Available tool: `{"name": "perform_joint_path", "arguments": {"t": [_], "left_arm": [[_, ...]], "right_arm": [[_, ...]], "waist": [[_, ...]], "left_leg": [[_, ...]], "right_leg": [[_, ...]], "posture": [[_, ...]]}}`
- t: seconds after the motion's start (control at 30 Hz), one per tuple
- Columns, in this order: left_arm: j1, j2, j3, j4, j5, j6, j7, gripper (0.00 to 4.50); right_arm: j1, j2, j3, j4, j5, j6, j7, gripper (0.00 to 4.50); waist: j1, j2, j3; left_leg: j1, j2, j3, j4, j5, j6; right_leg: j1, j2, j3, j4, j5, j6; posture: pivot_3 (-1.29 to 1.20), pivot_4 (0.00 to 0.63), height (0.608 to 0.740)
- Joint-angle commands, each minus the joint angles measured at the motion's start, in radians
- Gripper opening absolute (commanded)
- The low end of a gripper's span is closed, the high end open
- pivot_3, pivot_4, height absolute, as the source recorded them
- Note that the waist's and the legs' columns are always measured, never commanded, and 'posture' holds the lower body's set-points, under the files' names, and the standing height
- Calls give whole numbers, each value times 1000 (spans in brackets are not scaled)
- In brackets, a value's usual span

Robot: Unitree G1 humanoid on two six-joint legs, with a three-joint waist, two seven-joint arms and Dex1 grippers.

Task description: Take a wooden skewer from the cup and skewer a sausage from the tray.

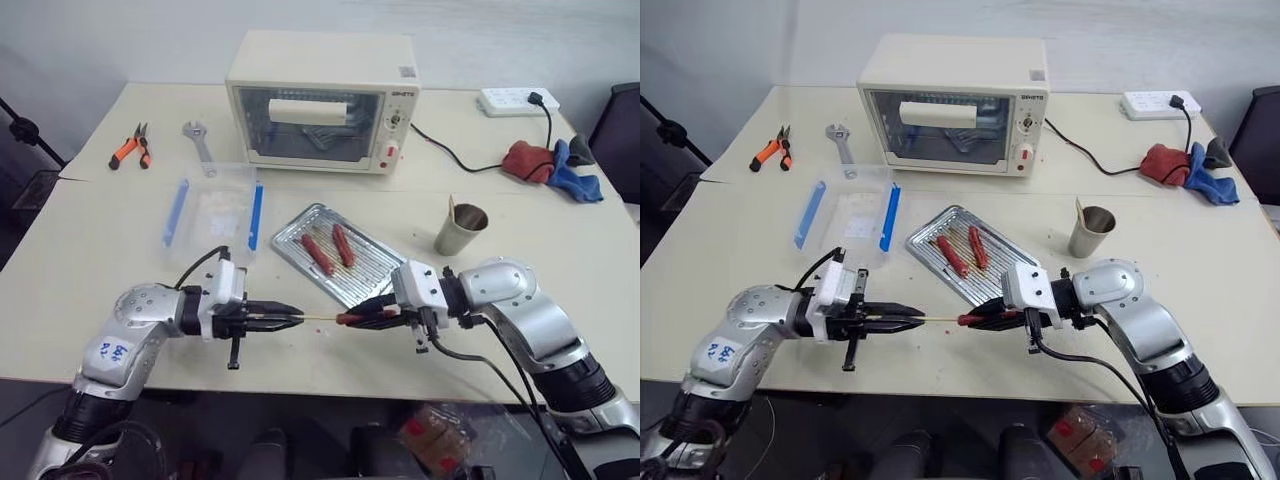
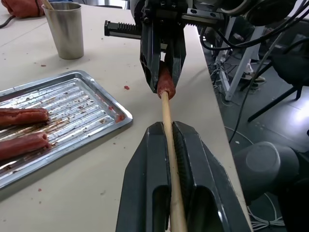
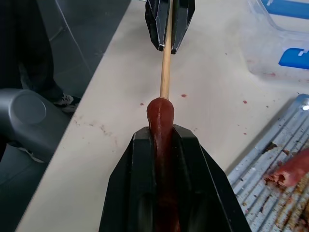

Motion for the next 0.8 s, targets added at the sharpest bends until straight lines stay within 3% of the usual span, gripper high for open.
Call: {"name": "perform_joint_path", "arguments": {"t": [0.03, 0.47, 0.7, 0.73, 0.8], "left_arm": [[-48, -47, -71, -5, 23, -15, -7, 0], [-168, -197, -155, 89, 99, -5, -38, 0], [-146, -152, -59, 100, 87, -5, -55, 0], [-137, -132, -37, 102, 84, -6, -61, 0], [-116, -100, -5, 96, 73, -7, -70, 0]], "right_arm": [[-40, 45, 24, -36, 14, -6, -3, 288], [-95, 137, 52, -35, 6, 31, 12, 288], [-53, 78, -18, -69, 16, 127, -8, 288], [-38, 58, -35, -73, 20, 126, 1, 870], [-6, 27, -59, -79, 20, 101, 16, 1396]], "waist": [[0, 0, 0], [0, 0, 0], [0, 0, 0], [1, 0, 0], [0, 0, 0]], "left_leg": [[0, 0, 0, 0, 0, 0], [0, 0, 0, 1, 0, 0], [0, 0, 0, 1, 0, 0], [0, 0, 0, 1, 0, 0], [0, 0, 0, 1, 0, 0]], "right_leg": [[0, 0, 0, 0, 0, 0], [0, 0, -1, 1, 0, 0], [0, 0, -1, 2, 0, 0], [0, 0, 0, 2, 0, 0], [0, 0, 0, 2, 0, 0]], "posture": [[0, 150, 740], [0, 150, 740], [0, 150, 740], [0, 150, 740], [0, 150, 740]]}}
